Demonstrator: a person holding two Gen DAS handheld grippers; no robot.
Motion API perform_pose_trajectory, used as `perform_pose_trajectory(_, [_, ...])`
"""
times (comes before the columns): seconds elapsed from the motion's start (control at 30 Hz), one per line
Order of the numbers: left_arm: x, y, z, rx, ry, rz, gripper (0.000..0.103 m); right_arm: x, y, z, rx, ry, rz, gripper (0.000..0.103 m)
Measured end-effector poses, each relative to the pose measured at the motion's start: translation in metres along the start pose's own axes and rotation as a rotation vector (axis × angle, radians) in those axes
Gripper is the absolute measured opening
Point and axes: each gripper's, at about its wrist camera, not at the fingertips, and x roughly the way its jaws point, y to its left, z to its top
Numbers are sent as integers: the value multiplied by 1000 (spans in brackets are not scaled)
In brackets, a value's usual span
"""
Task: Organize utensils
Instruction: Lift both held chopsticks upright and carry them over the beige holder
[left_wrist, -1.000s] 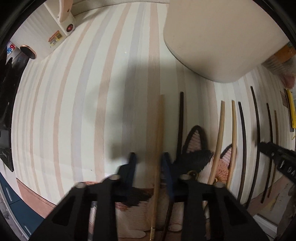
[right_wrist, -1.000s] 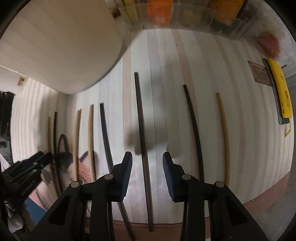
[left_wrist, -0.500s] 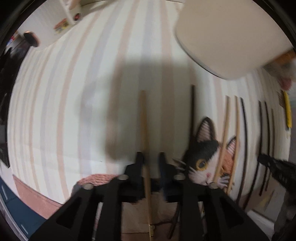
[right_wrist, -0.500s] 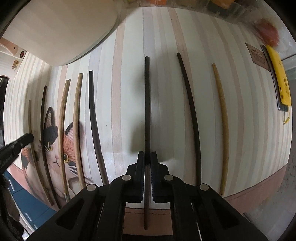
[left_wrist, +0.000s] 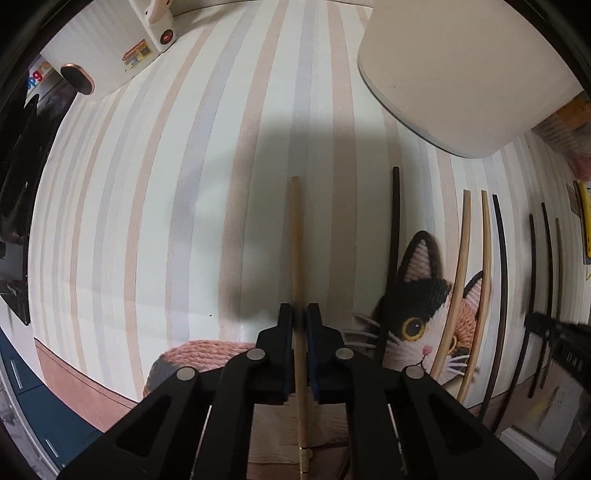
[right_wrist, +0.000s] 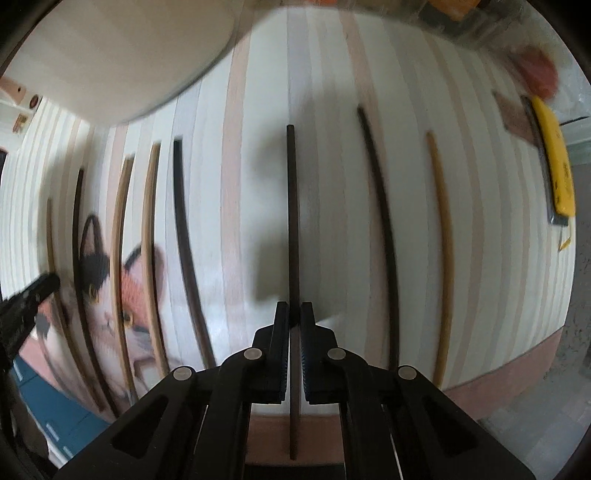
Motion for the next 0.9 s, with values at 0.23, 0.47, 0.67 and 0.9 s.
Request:
perform_pose_trajectory(0.23, [-4,13,3,16,12,10,5,-2,-1,11,8,23,-18,7])
perform_pose_trajectory(0.47, [1,-1,13,15,20,28,5,-1,4,27,16,9,-25,7])
perform_pose_trajectory(0.67, [-1,-11,16,12,3,65,4,8,16,16,36,-27,-29,6])
perform_pose_trajectory(0.9, [-30,-24,11,25,-76,67,4,-12,9,-12,44,-102,5,6])
